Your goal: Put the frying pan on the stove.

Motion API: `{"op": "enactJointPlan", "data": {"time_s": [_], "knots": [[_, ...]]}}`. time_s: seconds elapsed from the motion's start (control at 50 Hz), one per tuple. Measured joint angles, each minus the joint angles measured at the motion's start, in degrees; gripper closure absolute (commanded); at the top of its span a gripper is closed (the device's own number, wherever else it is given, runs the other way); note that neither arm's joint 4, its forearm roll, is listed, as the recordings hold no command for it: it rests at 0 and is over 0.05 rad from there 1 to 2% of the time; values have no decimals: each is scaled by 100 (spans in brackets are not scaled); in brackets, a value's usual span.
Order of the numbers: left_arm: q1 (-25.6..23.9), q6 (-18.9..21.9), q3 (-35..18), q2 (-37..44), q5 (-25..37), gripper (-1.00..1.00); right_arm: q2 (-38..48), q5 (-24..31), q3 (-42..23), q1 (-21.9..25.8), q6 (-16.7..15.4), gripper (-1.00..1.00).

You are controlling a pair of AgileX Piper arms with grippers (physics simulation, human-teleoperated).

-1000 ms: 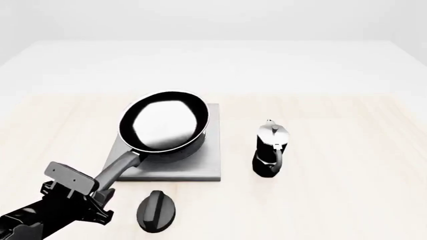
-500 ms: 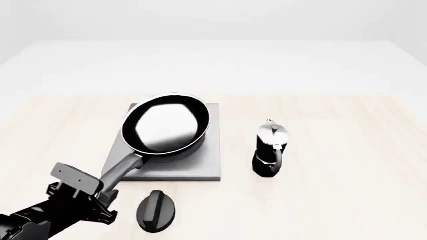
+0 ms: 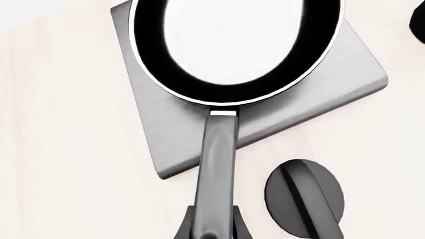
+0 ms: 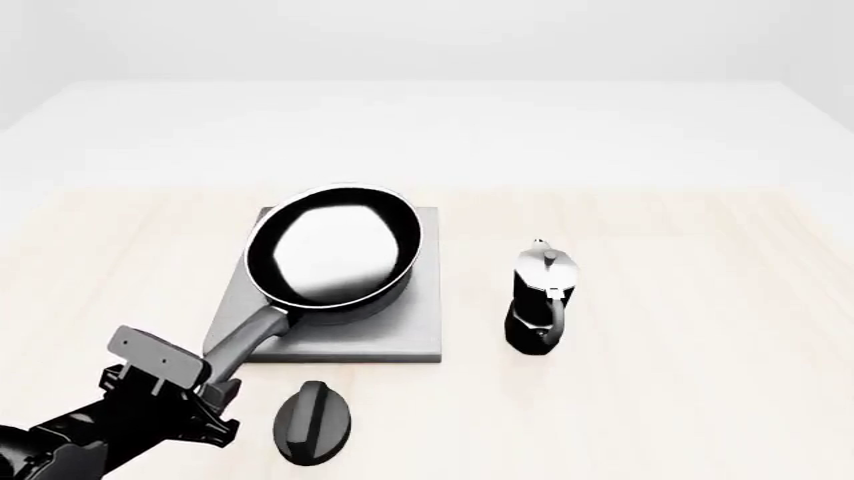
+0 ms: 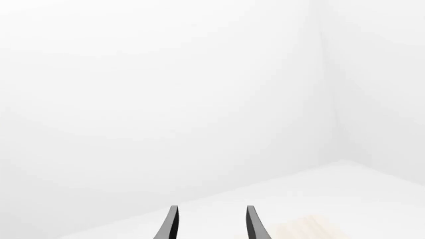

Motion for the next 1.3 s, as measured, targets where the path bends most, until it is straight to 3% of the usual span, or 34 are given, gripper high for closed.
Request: {"op": "enactJointPlan", "data": {"time_s": [0.04, 0.06, 0.48, 1.0, 1.3], "knots": [[2, -8, -1, -2, 2, 100, 0, 1, 0, 2, -1, -100], [2, -13, -2, -3, 4, -100, 0, 0, 1, 3, -1, -100], [29, 12, -104, -297, 275, -100, 0, -52, 64, 12, 2, -100], [-324, -125, -549, -1825, 1743, -100, 0, -35, 49, 28, 3, -100], [-216, 86, -1338, -2832, 2778, -100, 0, -16, 31, 32, -2, -100]]}}
